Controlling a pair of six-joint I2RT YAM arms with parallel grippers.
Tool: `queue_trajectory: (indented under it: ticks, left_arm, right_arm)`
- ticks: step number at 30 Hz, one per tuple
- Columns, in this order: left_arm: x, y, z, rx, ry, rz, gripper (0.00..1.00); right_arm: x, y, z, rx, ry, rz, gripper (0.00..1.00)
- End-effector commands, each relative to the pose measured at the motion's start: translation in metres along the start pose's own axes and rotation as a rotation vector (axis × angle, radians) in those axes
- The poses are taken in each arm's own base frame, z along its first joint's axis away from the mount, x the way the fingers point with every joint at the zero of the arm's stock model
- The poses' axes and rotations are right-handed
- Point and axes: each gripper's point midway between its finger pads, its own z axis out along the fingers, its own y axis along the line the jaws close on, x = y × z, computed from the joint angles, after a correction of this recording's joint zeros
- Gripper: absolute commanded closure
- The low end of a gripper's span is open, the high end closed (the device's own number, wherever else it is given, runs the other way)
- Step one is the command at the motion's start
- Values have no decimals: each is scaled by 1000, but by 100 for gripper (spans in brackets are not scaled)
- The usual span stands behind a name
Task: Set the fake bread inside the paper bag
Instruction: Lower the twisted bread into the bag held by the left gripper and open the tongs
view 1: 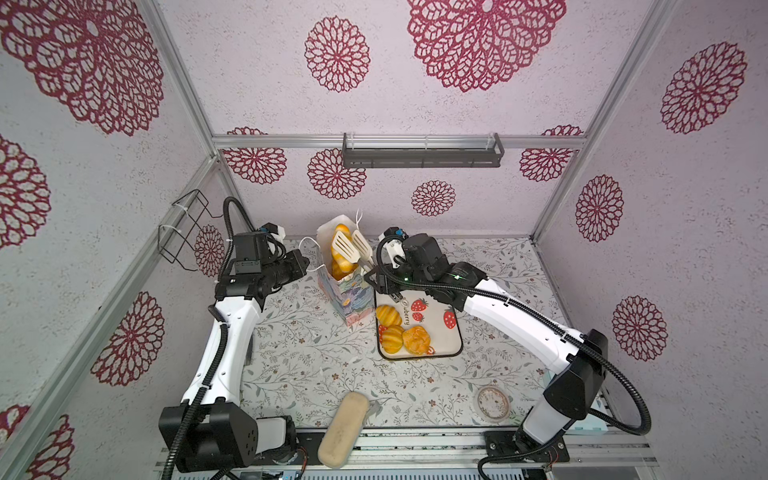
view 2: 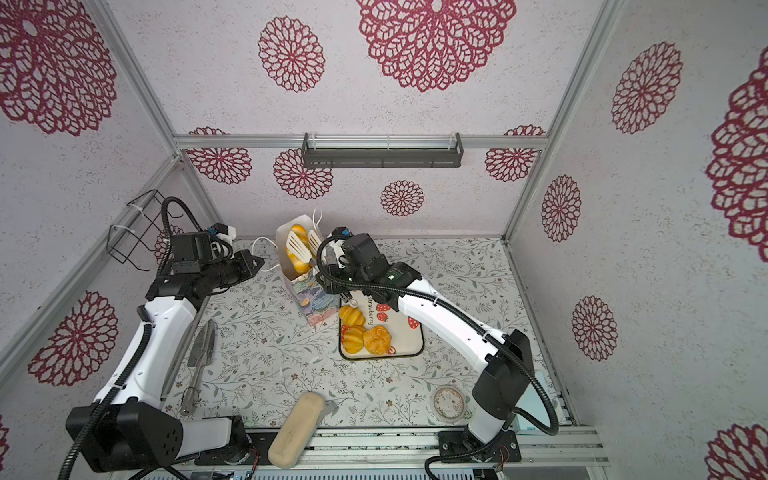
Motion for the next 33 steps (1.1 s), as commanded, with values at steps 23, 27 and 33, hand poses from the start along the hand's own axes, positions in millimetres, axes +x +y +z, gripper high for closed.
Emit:
queue_trajectory:
  ticks: [23, 27, 33]
  left_arm:
    - [-4, -4, -4, 24, -22, 5, 100]
    - [-4, -5, -5, 25, -23, 7, 100]
    - [-4, -5, -5, 27, -22, 5, 100]
  right_arm:
    - [-36, 9, -69, 42, -166, -62, 50]
    - [-33, -2, -81, 81, -175, -54, 50]
    - [-22, -17, -98, 123, -183, -25, 50]
